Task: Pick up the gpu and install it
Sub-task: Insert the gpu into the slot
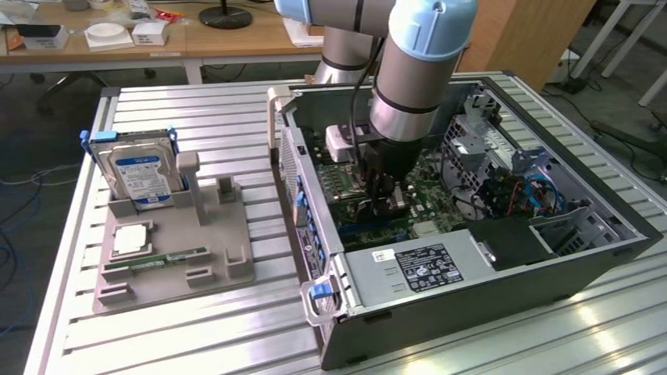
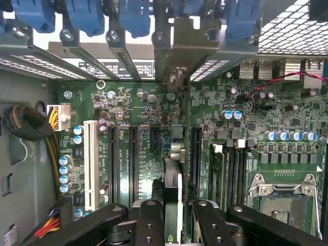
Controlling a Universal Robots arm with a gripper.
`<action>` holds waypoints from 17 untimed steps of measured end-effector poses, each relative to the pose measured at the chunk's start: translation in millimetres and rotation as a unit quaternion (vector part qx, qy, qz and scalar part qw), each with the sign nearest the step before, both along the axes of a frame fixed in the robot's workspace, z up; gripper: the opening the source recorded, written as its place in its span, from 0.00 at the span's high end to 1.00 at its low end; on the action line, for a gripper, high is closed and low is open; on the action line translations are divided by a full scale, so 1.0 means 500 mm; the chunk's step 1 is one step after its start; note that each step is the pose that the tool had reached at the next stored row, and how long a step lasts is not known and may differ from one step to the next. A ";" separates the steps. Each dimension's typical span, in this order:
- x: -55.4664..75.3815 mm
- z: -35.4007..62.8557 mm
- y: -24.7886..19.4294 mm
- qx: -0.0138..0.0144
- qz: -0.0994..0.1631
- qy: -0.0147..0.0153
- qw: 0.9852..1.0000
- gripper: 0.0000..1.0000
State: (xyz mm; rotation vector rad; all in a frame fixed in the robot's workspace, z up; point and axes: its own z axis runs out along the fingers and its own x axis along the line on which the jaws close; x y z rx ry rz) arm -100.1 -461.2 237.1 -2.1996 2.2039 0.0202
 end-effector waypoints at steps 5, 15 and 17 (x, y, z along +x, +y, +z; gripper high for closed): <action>0.000 -0.001 0.0000 0.000 0.003 0.000 1.000 0.74; 0.000 -0.012 -0.0001 0.000 0.003 0.000 1.000 0.74; 0.000 -0.013 -0.0001 0.000 0.003 0.000 1.000 0.74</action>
